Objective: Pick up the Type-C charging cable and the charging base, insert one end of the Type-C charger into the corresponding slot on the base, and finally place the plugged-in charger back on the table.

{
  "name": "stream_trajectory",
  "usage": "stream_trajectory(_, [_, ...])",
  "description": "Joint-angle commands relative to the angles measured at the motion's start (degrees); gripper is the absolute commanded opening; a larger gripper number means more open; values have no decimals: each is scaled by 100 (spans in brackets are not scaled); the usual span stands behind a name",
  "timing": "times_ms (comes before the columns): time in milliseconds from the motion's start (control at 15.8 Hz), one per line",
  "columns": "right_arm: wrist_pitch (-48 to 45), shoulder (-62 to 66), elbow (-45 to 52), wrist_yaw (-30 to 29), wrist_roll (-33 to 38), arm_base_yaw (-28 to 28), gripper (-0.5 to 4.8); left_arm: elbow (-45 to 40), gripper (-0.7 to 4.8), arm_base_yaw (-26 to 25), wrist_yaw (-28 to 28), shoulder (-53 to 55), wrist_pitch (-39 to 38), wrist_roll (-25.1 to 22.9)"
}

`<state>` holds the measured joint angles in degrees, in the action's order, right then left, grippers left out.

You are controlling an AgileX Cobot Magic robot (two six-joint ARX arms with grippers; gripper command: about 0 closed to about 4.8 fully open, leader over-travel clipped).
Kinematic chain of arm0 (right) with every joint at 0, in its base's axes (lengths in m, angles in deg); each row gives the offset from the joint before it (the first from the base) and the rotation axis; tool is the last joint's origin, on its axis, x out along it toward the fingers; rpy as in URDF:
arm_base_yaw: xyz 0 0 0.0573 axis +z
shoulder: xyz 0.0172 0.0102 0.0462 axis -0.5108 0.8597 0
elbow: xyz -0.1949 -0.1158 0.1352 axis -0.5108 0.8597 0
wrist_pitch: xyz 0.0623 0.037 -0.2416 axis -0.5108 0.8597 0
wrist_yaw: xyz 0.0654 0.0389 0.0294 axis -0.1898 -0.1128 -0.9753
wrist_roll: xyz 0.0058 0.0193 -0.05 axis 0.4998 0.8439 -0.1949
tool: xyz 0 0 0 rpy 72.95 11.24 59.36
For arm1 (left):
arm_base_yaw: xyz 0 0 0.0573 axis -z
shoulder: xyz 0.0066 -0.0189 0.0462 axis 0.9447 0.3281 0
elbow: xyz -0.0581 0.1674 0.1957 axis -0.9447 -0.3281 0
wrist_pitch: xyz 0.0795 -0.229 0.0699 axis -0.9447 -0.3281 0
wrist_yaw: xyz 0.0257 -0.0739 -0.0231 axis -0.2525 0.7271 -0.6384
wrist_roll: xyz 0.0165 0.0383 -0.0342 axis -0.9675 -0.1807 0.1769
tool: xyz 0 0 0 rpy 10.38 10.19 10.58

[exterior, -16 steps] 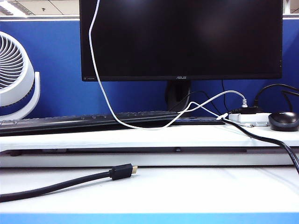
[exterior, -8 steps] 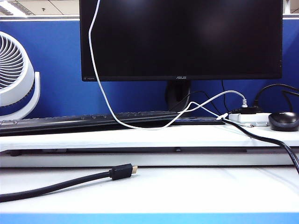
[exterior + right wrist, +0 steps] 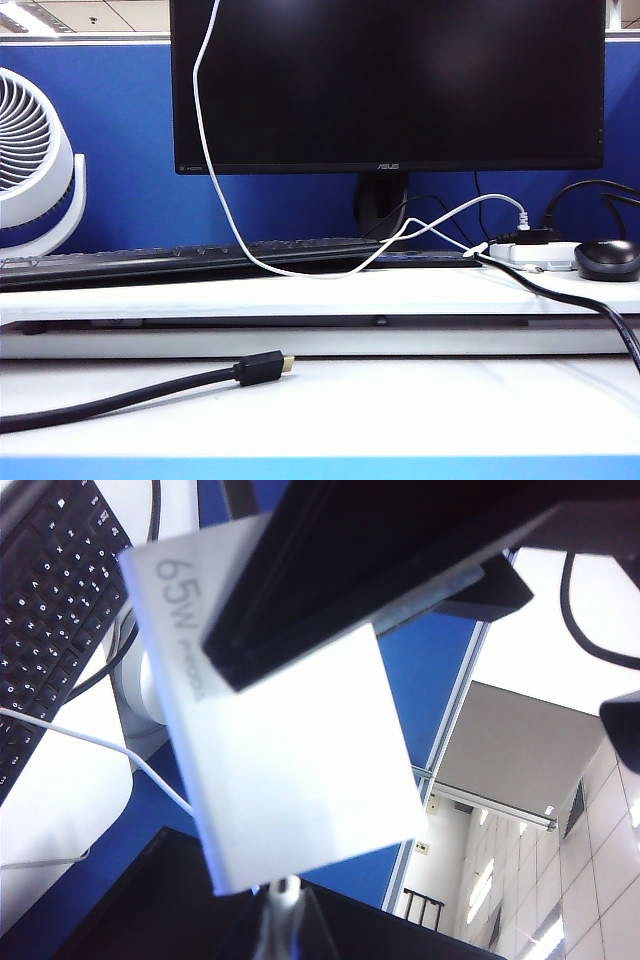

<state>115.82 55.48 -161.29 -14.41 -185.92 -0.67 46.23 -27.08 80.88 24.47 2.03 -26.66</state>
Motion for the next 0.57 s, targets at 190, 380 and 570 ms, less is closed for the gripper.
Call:
stream_trajectory(190, [212,-55,-17,-516,9,20,3,61,16,-4,-50,-33,227,-2])
stream_trajectory(380, [201,-52,-17,-514,9,20,3,61,16,-4,-33,-33,238,-2])
stream_trajectory(570, [232,-50,-17,-522,9,22,3,81,16,-2,-4,-35,323,15])
